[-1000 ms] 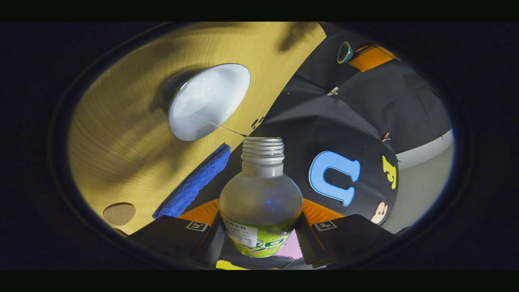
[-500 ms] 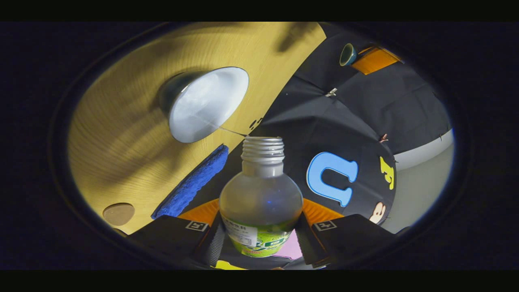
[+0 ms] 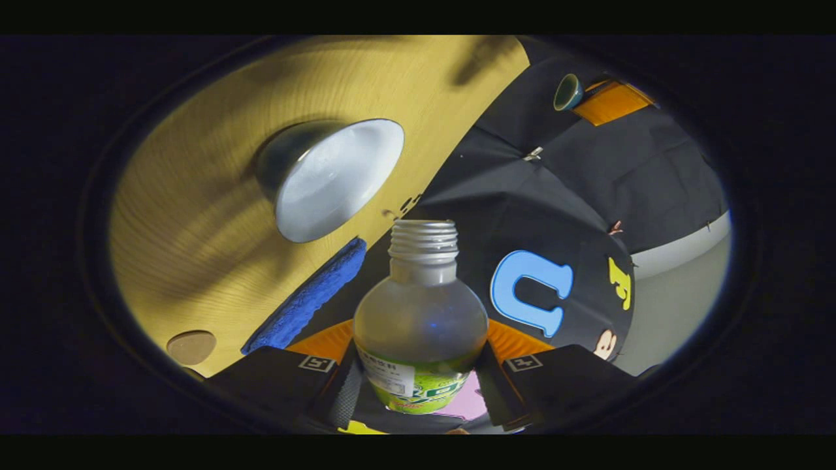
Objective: Open the teacup lid with one hand, grasp the water bottle and pour water into the teacup with the other hand; after pouring, place the water bottle on the coaster and then close the teacup lid.
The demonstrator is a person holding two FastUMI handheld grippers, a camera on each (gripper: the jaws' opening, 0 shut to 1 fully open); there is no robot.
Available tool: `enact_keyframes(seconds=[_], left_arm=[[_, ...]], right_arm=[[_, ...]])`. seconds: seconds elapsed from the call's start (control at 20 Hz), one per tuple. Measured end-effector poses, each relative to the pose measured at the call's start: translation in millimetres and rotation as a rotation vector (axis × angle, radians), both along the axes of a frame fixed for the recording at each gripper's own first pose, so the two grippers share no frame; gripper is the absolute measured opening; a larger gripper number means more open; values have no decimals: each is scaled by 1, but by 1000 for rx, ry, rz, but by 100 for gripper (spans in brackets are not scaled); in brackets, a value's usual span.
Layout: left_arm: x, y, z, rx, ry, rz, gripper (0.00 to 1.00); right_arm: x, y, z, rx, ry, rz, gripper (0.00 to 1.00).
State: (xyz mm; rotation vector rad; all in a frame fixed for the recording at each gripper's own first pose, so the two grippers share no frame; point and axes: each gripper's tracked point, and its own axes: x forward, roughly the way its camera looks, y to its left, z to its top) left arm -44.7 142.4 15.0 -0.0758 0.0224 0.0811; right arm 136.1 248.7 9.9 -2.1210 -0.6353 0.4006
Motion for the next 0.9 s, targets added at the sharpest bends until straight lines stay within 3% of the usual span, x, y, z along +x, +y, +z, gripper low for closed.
enact_keyframes(seconds=[0.4, 0.7, 0.9], left_arm=[[-7, 8, -3, 10, 17, 29, 29], [-15, 5, 1, 23, 16, 41, 29], [-18, -4, 7, 30, 7, 36, 29]], right_arm=[[3, -3, -11, 86, 79, -38, 79], [4, -26, -27, 368, 337, -156, 79], [-14, -32, -39, 655, 622, -251, 80]])
